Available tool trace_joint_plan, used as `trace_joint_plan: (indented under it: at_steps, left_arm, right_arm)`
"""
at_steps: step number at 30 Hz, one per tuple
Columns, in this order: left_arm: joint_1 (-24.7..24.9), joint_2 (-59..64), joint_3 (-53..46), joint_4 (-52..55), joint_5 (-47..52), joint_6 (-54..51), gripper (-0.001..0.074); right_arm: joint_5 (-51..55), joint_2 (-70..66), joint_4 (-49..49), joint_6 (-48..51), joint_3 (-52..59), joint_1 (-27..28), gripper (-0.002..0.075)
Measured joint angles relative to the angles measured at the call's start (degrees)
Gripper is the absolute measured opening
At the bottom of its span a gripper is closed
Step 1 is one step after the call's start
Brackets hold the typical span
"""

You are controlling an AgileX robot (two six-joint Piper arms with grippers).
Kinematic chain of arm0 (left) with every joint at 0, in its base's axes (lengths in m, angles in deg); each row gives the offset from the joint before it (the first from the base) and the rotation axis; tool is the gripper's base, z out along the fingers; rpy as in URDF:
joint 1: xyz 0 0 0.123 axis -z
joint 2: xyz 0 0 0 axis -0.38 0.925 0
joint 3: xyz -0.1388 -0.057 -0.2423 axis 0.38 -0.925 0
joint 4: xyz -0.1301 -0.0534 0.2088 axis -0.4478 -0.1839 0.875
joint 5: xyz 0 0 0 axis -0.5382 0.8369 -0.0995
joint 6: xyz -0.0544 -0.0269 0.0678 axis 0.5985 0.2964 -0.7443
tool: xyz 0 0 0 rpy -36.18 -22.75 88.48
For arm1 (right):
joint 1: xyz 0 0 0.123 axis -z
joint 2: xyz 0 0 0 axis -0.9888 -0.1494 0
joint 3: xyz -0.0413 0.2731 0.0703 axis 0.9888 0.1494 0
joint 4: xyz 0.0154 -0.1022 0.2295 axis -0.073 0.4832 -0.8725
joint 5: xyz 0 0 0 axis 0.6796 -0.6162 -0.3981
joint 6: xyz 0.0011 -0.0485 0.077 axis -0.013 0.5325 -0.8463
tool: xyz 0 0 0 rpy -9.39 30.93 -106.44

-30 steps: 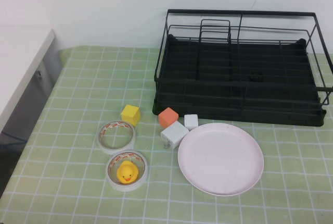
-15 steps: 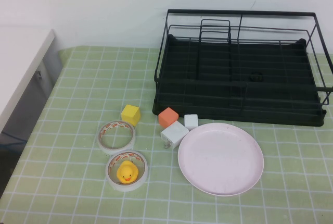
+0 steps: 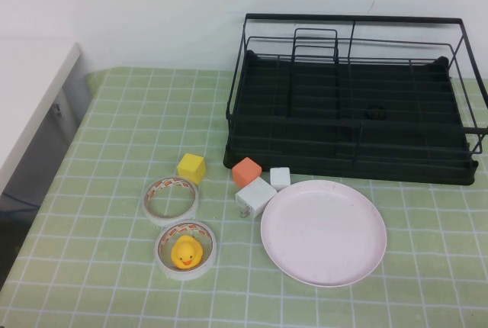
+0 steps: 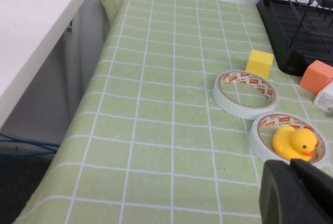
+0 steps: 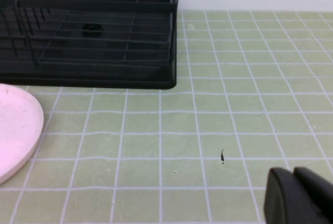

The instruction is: Place plate on rack

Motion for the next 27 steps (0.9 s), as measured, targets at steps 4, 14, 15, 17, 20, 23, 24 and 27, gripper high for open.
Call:
trace_joint_plan:
  at_steps: [4, 14, 15, 17, 20, 23, 24, 27]
  left_arm:
    - [0.0, 0.0, 0.0, -0.5, -1.0, 1.3, -0.0002]
    - [0.0, 0.0, -0.1, -48.6, -20.0, 24.6, -0.0003]
    - [0.0, 0.0, -0.1, -50.0, -20.9, 24.3, -0.0003]
    - [0.0, 0.0, -0.1, -52.1, -22.8, 23.5, -0.0002]
    - [0.0, 0.0, -0.1, -54.7, -24.5, 23.2, -0.0003]
    - [0.0, 0.0, -0.1, -53.0, -25.0, 20.8, -0.0002]
    - [0.0, 0.0, 0.0, -51.3, -23.9, 19.3, -0.0002]
    - [0.0, 1.0, 3.8, -42.0, -14.4, 12.1, -0.0002]
  right_arm:
    - [0.0, 0.0, -2.0, 0.0, 0.0, 0.0, 0.001]
    - [0.3, 0.0, -44.7, -2.6, 0.6, 0.0, 0.001]
    - [0.2, 0.0, -46.2, -2.3, 0.6, 0.0, 0.001]
    - [0.2, 0.0, -47.3, -0.3, 0.6, 0.0, 0.001]
    - [0.5, 0.0, -47.5, 2.3, 0.6, 0.0, 0.001]
    - [2.8, 0.0, -47.6, 4.1, 0.6, 0.0, 0.001]
    - [3.5, 0.0, -47.8, 5.6, 0.6, 0.0, 0.001]
    - [5.6, 0.0, -49.9, 13.1, 0.6, 0.0, 0.001]
